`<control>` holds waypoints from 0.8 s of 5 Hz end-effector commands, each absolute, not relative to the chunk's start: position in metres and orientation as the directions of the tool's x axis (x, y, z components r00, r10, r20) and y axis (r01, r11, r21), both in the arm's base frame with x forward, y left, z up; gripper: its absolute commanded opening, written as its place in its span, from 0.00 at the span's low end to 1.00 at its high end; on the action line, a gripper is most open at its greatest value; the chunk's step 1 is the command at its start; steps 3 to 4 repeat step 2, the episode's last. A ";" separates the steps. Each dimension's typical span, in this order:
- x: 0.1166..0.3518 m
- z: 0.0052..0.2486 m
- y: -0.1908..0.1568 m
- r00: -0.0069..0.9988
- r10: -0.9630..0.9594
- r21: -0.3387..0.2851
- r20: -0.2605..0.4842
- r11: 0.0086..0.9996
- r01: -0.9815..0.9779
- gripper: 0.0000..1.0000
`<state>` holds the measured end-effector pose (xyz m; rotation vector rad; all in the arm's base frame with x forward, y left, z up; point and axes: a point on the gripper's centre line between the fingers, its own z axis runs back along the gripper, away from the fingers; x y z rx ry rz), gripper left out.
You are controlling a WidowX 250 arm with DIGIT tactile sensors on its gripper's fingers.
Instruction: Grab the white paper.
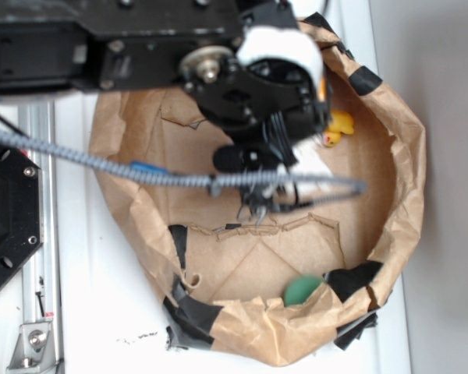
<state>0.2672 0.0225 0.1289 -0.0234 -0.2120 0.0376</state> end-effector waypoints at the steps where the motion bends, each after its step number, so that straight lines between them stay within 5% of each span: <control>1: 0.259 0.170 -0.001 0.941 0.307 0.026 0.145 0.949 -0.314 0.00; 4: 0.255 0.168 -0.006 0.950 0.267 0.017 0.162 0.962 -0.273 0.00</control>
